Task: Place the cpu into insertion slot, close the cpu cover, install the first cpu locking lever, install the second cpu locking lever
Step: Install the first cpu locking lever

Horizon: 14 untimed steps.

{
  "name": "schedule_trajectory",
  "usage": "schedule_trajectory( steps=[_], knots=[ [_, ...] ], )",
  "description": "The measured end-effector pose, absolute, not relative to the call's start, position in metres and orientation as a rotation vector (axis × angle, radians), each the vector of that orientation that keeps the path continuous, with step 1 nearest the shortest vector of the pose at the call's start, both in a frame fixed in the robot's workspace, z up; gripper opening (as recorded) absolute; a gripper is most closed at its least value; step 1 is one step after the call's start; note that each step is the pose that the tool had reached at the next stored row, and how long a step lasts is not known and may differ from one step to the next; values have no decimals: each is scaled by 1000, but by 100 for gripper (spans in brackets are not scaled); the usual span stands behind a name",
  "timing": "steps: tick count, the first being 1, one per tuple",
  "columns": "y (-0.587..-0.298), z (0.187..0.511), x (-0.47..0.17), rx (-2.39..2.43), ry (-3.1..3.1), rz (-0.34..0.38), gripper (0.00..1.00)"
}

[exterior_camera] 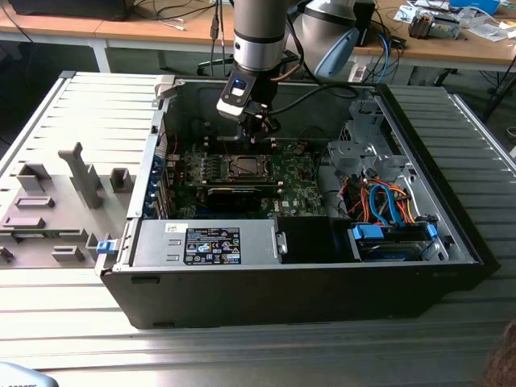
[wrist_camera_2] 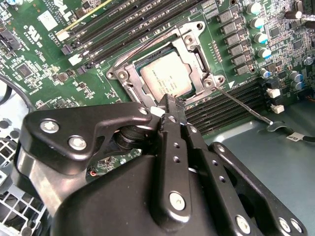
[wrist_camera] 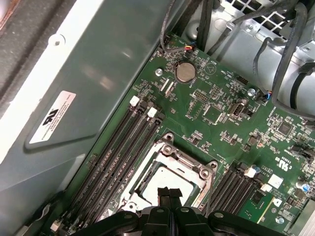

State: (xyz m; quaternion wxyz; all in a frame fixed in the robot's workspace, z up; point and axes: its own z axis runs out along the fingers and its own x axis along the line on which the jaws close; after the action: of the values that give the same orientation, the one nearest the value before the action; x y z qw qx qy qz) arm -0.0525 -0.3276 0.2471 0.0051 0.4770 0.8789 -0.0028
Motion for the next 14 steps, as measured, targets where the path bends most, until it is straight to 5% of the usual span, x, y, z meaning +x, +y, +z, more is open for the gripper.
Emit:
schedule_trajectory(
  steps=[14],
  knots=[
    [-328,247,-52,1480,2760,-9,11]
  ],
)
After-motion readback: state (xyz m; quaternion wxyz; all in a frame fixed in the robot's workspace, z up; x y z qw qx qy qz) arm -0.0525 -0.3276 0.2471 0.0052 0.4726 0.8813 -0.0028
